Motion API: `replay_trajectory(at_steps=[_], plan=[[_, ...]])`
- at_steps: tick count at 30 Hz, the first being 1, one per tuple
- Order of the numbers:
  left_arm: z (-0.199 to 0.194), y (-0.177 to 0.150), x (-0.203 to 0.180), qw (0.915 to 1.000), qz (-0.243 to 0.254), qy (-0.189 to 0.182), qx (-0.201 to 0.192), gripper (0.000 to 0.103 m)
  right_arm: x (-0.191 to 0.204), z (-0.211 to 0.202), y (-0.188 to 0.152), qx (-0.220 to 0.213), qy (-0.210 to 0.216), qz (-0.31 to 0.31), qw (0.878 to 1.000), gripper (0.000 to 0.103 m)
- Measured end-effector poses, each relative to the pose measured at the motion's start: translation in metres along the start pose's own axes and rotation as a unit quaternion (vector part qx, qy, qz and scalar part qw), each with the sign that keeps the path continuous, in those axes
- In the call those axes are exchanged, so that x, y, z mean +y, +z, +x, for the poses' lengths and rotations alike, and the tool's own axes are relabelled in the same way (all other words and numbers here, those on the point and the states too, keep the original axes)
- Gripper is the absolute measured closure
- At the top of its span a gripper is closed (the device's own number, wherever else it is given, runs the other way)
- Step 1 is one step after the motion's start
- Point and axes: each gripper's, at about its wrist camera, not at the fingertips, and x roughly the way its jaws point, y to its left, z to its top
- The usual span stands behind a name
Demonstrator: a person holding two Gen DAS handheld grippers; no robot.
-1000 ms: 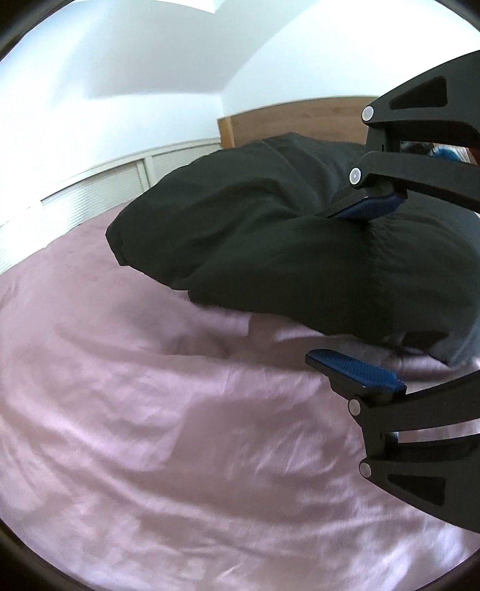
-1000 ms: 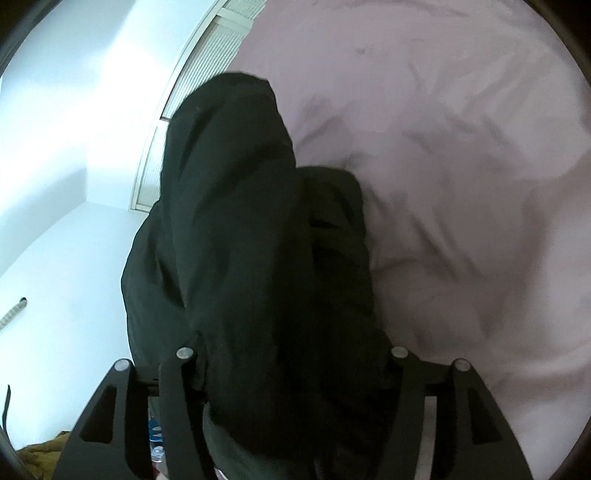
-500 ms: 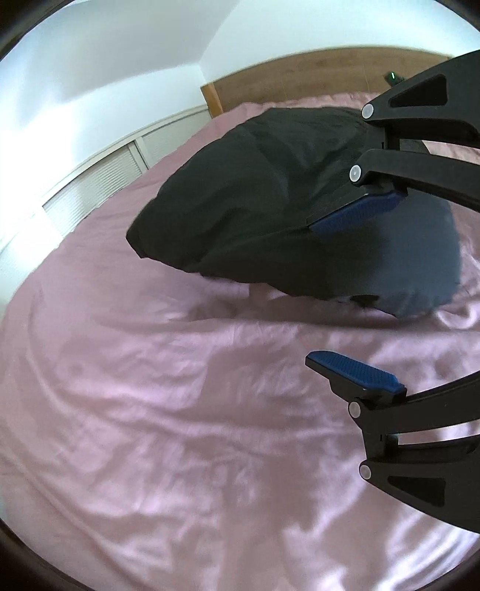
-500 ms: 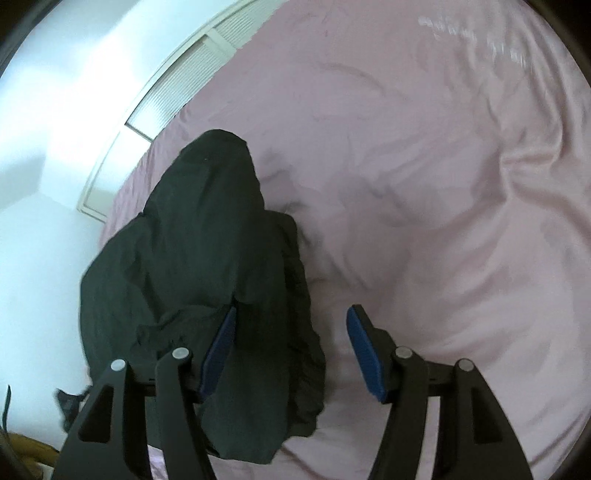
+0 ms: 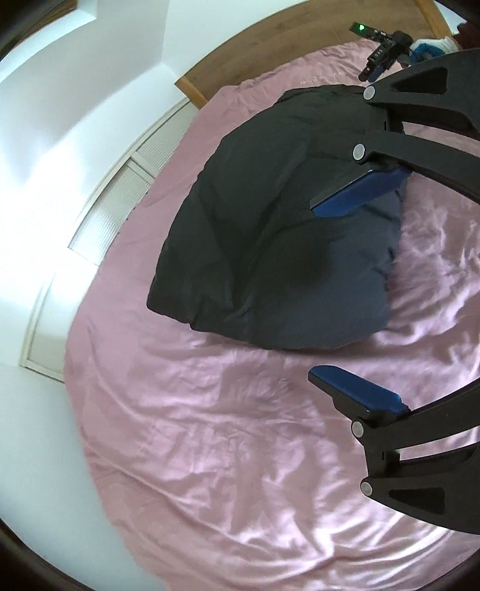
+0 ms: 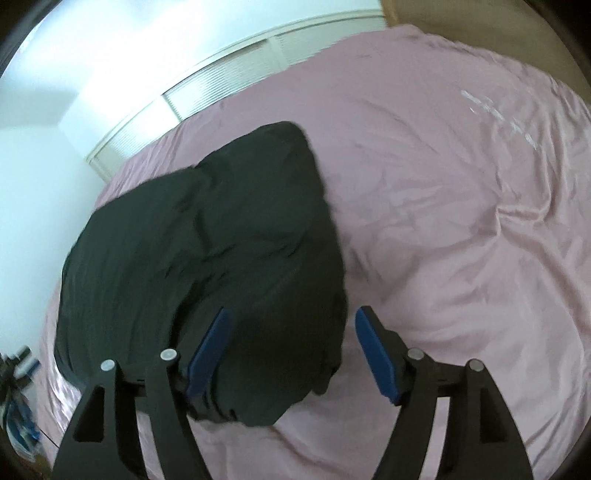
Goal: Fold large clothes
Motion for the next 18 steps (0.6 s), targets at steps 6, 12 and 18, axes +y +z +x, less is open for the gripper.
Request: replay_trajectory(at_steps=[6, 12, 18], plan=[[-0.019, -0.019, -0.037, 0.998, 0.05, 0.007, -0.038, 0.01, 0.022, -0.023, -0.014, -0.019, 0.005, -0.035, 0.999, 0.017], [-0.001, -0.038, -0.065, 0.9942, 0.099, -0.007, -0.04, 0.008, 0.043, -0.044, -0.037, -0.055, -0.017, -0.084, 0.995, 0.003], [0.005, -0.054, -0.09, 0.9856, 0.161, -0.018, -0.047, 0.005, 0.049, -0.065, -0.065, -0.094, -0.005, -0.082, 0.992, 0.003]])
